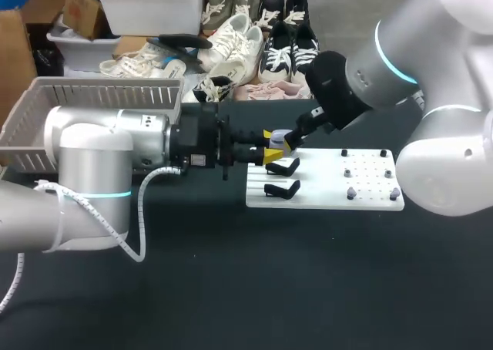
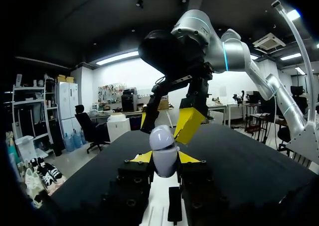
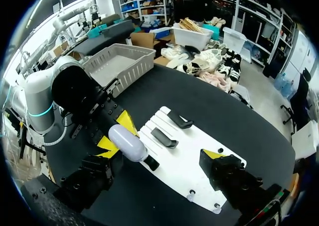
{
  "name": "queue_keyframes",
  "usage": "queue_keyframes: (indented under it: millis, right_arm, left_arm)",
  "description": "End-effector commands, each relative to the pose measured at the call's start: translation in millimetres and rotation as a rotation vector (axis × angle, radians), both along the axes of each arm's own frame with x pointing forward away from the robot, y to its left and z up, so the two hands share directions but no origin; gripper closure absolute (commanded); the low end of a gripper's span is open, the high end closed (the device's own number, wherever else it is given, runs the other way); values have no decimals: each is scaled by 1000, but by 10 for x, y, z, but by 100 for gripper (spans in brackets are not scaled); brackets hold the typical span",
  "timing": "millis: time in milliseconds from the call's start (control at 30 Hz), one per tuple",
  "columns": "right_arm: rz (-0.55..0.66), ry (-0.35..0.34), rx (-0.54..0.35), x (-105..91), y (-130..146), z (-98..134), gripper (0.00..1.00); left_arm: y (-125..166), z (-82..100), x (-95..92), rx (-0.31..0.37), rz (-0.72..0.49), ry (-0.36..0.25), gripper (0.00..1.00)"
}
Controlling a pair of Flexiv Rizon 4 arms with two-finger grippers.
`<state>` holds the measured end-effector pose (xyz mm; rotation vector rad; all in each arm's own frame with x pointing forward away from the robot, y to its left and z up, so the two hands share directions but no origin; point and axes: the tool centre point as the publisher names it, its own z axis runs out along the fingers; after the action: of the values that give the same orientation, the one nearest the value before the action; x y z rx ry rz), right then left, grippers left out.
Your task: Pick up each earbud case from the left stands, insert the matching earbuds, close the lid, and place the case in the box.
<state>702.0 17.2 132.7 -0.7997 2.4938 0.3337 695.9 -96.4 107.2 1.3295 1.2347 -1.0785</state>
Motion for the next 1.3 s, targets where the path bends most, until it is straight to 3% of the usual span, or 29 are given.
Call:
queue_keyframes:
  millis: [33,167,333,500,633,900,1300]
  right_arm:
    - [-11,-10,7,-8,4,27,0]
    - [-17,-17,32,23,15,98,0]
    - [-33,-72,3,57,-13,232,0]
    - [-72,-143,-142,47,-180,359,0]
    - [-129,-156,-237,12,-385,376,0]
    - [-250,-86,-285,-149,-786,289,0]
    - [-383,69,-306,-443,-1151,-98,0]
  left_arm:
    - [-4,2,-18,-1,5,-2,100]
    - [-4,2,-18,-1,5,-2,100]
    - [-4,2,-18,-1,5,-2,100]
    - [-4,2,-18,-1,5,-2,100]
    - [-4,2,-18,-1,5,-2,100]
    - [-4,2,-18,-1,5,-2,100]
    - [-4,2,-18,-1,5,-2,100]
